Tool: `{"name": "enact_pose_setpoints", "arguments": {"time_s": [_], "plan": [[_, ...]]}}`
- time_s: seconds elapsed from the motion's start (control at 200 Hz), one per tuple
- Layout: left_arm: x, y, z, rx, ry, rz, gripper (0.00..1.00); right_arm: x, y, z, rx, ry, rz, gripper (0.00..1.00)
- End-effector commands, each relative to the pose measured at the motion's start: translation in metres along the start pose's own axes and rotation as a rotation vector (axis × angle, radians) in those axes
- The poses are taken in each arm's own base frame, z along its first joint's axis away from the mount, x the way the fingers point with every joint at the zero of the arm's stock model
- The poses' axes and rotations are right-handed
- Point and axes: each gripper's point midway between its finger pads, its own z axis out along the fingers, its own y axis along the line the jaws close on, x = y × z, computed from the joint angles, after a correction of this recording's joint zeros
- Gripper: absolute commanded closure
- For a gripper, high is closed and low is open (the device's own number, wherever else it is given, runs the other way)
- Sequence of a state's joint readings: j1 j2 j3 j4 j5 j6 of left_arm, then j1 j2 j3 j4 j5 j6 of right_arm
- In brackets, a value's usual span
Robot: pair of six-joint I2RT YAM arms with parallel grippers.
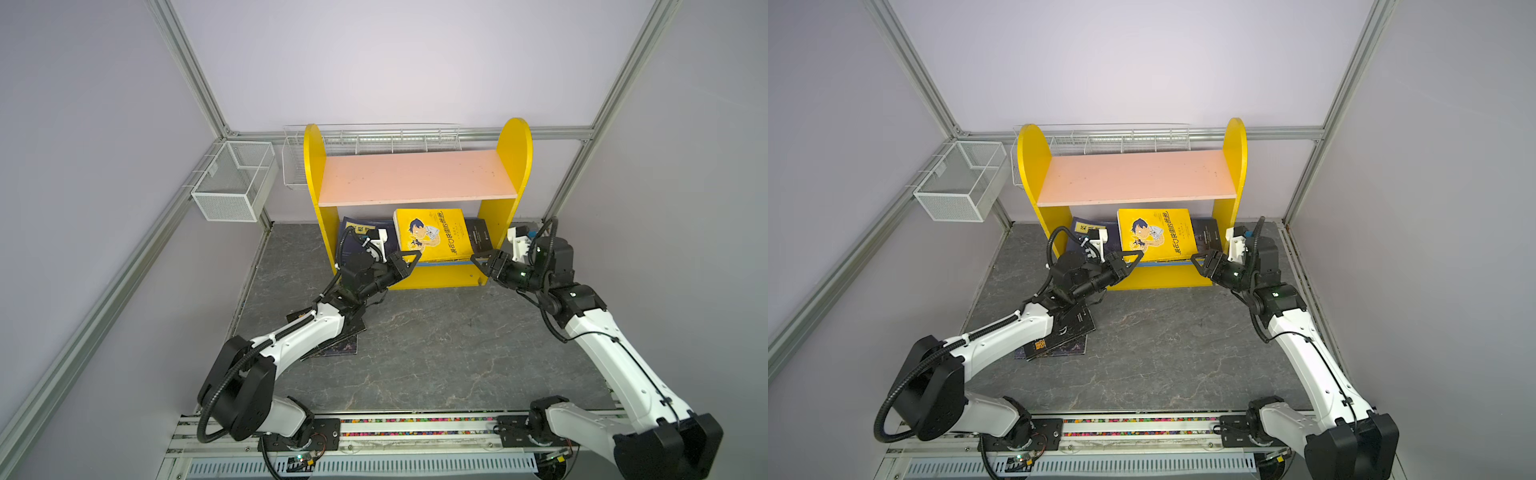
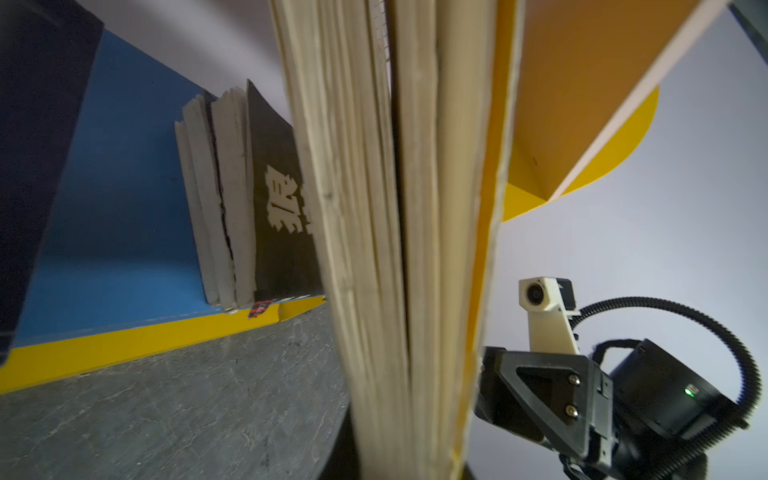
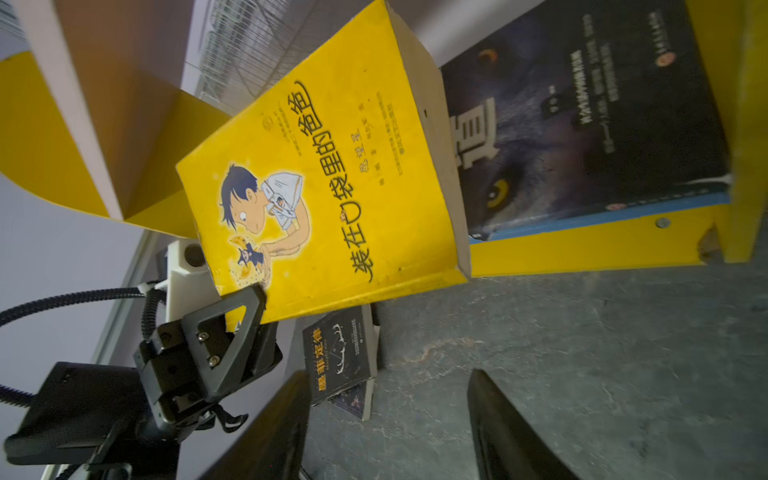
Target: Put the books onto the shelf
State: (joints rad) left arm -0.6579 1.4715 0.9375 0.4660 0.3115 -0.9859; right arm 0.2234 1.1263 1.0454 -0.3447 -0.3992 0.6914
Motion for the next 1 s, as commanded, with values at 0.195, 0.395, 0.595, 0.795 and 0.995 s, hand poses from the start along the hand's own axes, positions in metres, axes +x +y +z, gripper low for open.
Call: {"name": "enact_pose_setpoints", "arguments": {"time_s": [0.195, 0.395, 0.595, 0.795, 0.995], "plan": [[-0.021, -0.029, 0.058, 0.117, 0.028, 0.039, 1.0, 0.037, -0.061, -0.003, 0.247, 0.127, -0.001, 0.37], [-0.011, -0.016, 0.086, 0.103, 0.087, -0.013, 1.0, 0.027, -0.074, -0.011, 0.307, 0.096, -0.004, 0.37], [-0.004, -0.008, 0.097, 0.102, 0.118, -0.055, 1.0, 0.023, -0.077, -0.015, 0.335, 0.093, -0.014, 0.37], [0.005, 0.014, 0.102, 0.019, 0.14, -0.072, 1.0, 0.022, -0.077, -0.016, 0.344, 0.092, -0.014, 0.37], [0.012, 0.032, 0.103, -0.092, 0.164, -0.044, 1.0, 0.021, -0.076, -0.016, 0.338, 0.089, -0.01, 0.37]]}}
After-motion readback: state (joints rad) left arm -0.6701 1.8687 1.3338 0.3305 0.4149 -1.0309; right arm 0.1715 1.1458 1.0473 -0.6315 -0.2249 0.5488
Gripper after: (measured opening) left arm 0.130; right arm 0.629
